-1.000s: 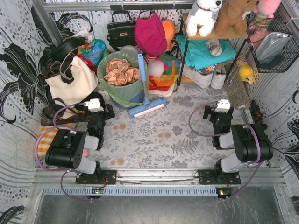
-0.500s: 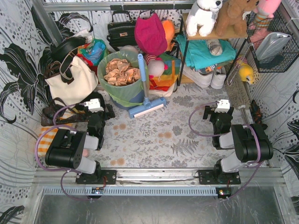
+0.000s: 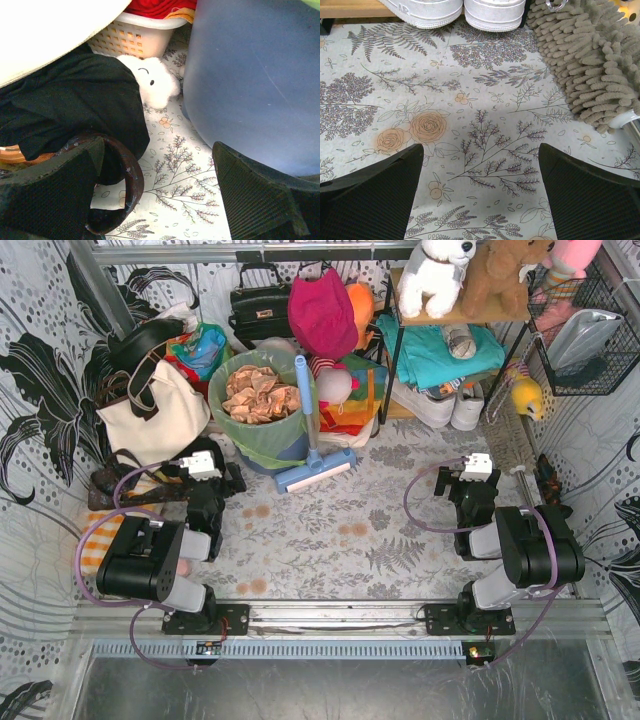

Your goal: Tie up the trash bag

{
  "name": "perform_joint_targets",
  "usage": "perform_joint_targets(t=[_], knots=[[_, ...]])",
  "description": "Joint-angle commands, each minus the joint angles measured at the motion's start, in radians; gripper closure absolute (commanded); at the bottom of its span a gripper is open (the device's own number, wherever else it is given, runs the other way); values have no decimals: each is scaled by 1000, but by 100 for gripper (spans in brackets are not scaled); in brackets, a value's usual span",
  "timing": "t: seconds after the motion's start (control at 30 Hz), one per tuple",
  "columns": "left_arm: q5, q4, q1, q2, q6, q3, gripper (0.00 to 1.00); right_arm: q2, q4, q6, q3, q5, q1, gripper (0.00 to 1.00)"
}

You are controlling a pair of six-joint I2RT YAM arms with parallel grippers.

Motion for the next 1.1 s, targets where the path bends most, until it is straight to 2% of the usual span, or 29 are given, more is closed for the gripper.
perform_joint_targets(t=[0.0, 0.6, 0.73, 0.8, 0.97, 1.07], knots=[[18, 35, 13, 5, -10, 22, 2, 4, 36, 22, 5, 16, -1, 3], [16, 41, 14, 4, -9, 19, 2, 4, 45, 25, 2, 58, -1, 3], [13, 47, 14, 3, -4, 17, 2, -28, -3, 15, 13, 22, -1, 3], [19, -3, 13, -26, 2, 30, 2, -50, -5, 8, 6, 12, -1, 3], [-6, -136, 14, -156, -10, 46, 2, -170, -284, 1, 86, -9, -1, 3], [-2, -220, 12, -236, -11, 57, 2, -221, -364, 15, 117, -26, -1, 3]])
